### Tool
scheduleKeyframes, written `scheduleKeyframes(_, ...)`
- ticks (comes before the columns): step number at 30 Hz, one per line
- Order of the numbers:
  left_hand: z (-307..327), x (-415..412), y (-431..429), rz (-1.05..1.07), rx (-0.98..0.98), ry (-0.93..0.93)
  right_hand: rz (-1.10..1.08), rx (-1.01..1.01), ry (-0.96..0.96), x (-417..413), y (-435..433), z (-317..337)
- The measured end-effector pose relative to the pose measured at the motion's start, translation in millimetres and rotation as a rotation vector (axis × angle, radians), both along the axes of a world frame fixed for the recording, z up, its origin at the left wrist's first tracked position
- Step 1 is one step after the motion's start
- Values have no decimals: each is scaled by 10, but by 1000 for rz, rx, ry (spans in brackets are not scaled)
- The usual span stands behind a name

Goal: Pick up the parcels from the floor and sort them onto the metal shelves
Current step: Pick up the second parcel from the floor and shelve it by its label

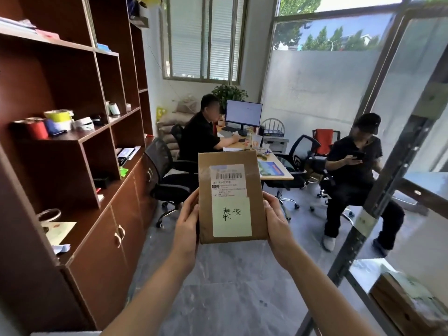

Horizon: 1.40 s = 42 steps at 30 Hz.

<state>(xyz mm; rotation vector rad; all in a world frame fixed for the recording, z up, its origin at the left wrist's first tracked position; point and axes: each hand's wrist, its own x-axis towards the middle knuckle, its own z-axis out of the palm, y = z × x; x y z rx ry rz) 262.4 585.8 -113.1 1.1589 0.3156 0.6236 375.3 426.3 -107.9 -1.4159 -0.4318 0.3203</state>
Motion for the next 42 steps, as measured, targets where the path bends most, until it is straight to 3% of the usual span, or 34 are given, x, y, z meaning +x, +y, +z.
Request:
scheduleKeyframes(10, 27, 1027, 1379, -122, 47, -13, -112, 11, 44, 840, 1214, -30)
scheduleKeyframes(16, -139, 1626, 1691, -223, 46, 6, -212, 3, 87, 1216, 1441, -210)
scheduleKeyframes(24, -361, 2588, 1650, -327, 76, 86, -317, -3, 160, 2008, 1361, -543)
scheduleKeyframes(33, -165, 3807, 1296, -483, 38, 69, -416, 18, 79, 3034, 801, -464)
scheduleKeyframes(42, -45, 4472, 703, -722, 6, 11, -658, -35, 15, 3166, 266, -147)
